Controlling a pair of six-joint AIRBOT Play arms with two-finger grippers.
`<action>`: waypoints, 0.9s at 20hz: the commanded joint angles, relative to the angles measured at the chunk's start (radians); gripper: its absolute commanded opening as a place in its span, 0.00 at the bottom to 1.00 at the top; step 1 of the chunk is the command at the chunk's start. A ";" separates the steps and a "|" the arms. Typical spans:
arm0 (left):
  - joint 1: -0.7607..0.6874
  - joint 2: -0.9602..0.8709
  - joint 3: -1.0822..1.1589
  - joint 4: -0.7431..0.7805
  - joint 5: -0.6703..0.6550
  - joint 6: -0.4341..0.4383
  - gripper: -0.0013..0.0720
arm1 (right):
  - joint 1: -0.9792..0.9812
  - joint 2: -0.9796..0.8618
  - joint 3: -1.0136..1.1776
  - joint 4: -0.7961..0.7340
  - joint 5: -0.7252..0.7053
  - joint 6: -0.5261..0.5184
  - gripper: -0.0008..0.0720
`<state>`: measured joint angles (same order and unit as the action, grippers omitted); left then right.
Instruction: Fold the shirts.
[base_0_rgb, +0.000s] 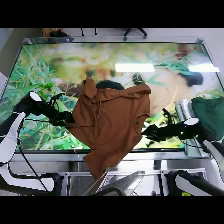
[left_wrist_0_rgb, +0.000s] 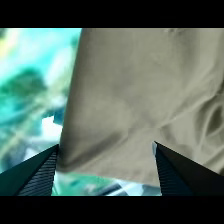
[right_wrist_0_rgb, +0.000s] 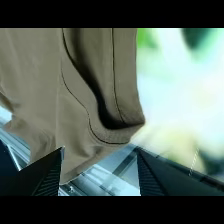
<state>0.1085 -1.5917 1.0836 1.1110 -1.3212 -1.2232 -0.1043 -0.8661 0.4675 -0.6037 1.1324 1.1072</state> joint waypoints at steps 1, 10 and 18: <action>-0.047 0.000 -0.033 0.014 0.096 0.011 0.90 | 0.153 -0.025 -0.058 0.078 -0.159 0.007 0.73; -0.071 0.004 -0.029 -0.056 0.092 0.067 0.04 | 0.262 -0.116 -0.035 0.474 -0.164 -0.257 0.04; -0.034 0.407 0.425 -0.458 0.042 0.115 0.03 | 0.027 0.161 0.726 0.477 -0.076 -0.256 0.04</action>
<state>0.0528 -1.3365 1.2926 0.8524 -1.2575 -1.1168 0.0235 -0.7799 0.8841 -0.1474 1.0237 0.8616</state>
